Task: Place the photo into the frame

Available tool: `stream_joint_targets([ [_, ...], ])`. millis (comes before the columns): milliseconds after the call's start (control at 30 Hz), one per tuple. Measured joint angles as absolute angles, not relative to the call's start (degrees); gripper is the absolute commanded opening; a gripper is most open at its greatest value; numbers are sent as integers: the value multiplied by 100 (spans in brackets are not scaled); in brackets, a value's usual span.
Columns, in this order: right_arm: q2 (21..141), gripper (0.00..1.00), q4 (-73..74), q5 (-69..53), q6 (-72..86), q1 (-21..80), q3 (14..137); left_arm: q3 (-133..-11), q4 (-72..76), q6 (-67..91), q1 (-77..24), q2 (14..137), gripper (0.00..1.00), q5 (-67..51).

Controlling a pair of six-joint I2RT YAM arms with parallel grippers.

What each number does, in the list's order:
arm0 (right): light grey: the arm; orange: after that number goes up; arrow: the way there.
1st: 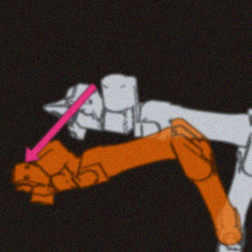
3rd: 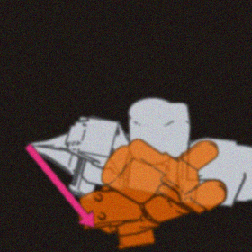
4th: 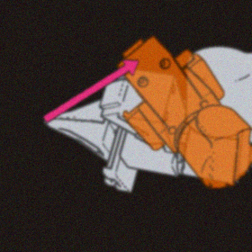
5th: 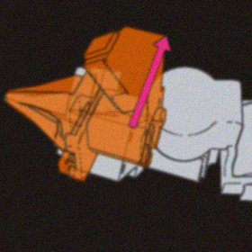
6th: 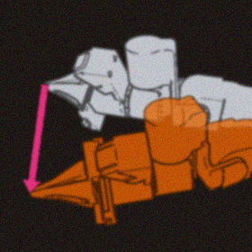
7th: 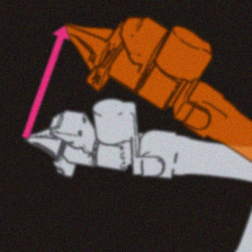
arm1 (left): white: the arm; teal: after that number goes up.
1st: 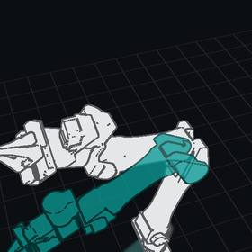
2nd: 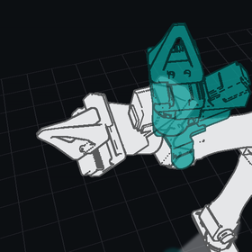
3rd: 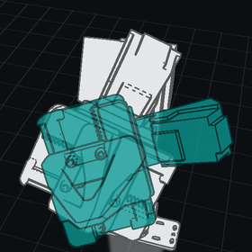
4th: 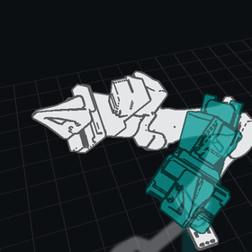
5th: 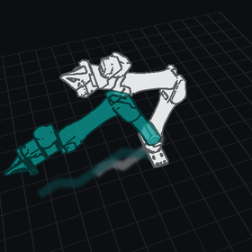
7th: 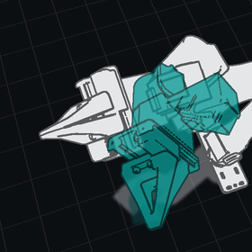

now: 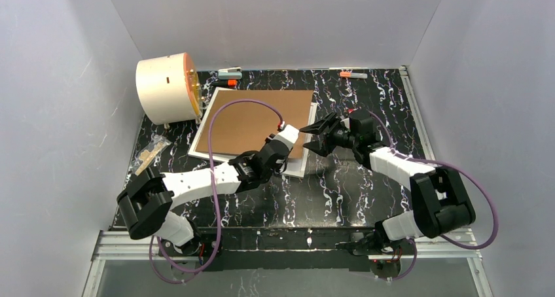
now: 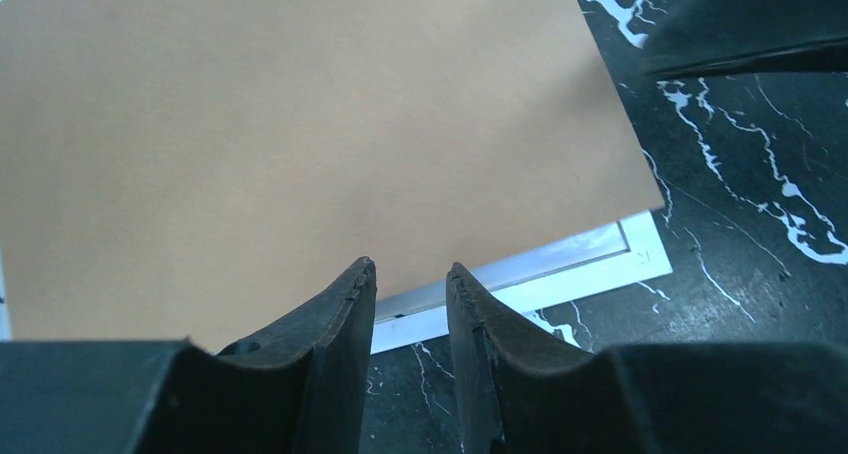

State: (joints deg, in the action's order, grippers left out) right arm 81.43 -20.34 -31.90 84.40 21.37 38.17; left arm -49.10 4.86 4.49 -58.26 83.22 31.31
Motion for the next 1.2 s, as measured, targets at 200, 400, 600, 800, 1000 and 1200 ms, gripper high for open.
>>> stream_joint_targets([
  [200,7636,74,-1151,-2786,7981,2014,4075,-4910,467,626,-5664,8322,33,3157],
  [400,7623,74,-788,-2541,7679,1925,4165,-4910,464,663,-5645,8322,45,3144],
  [600,8337,71,-30,-2488,7107,1959,4685,-4910,462,696,-5605,8326,56,2897],
  [800,8960,65,281,-2425,6604,2156,4853,-4912,423,851,-5398,8602,67,2425],
  [1000,9349,64,443,-2300,6270,2303,5035,-4915,318,989,-4980,8718,76,2043],
  [1200,9513,59,462,-2261,6095,2318,5092,-4939,309,1048,-4847,8779,76,1732],
])
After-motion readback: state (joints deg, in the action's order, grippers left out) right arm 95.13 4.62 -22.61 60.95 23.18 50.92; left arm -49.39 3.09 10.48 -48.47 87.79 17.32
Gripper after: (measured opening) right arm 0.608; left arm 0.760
